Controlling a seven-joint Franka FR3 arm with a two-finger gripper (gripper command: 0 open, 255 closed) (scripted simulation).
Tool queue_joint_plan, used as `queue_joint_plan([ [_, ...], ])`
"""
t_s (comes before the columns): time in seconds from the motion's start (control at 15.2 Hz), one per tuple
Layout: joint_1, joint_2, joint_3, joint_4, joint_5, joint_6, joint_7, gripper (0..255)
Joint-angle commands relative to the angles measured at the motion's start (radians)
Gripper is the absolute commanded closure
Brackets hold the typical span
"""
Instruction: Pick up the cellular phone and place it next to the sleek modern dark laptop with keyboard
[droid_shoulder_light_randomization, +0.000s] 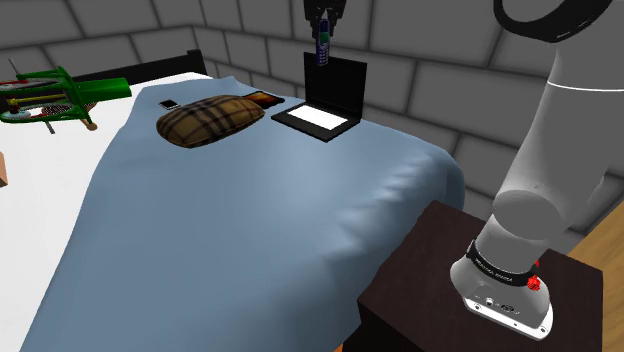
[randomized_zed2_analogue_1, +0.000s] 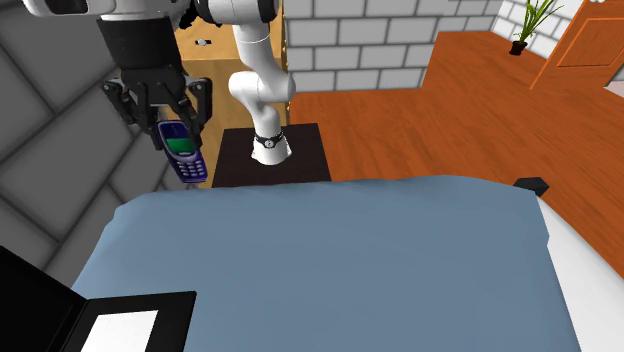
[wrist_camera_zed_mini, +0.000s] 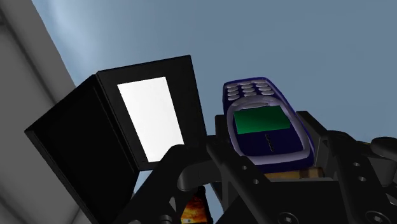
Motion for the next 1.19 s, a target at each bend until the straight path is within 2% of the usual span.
queue_joint_plan([
  [0.0,-0.031,0.015,-0.020,0.015,0.009,-0.001,-0.052,255],
  [0.46,-0.120,0.128,-0.072,0.178,0.034,-0.054,-0.188,255],
  [1.12,-0.123,0.041,-0.072,-0.090,0.038,0.126,-0.196,255],
])
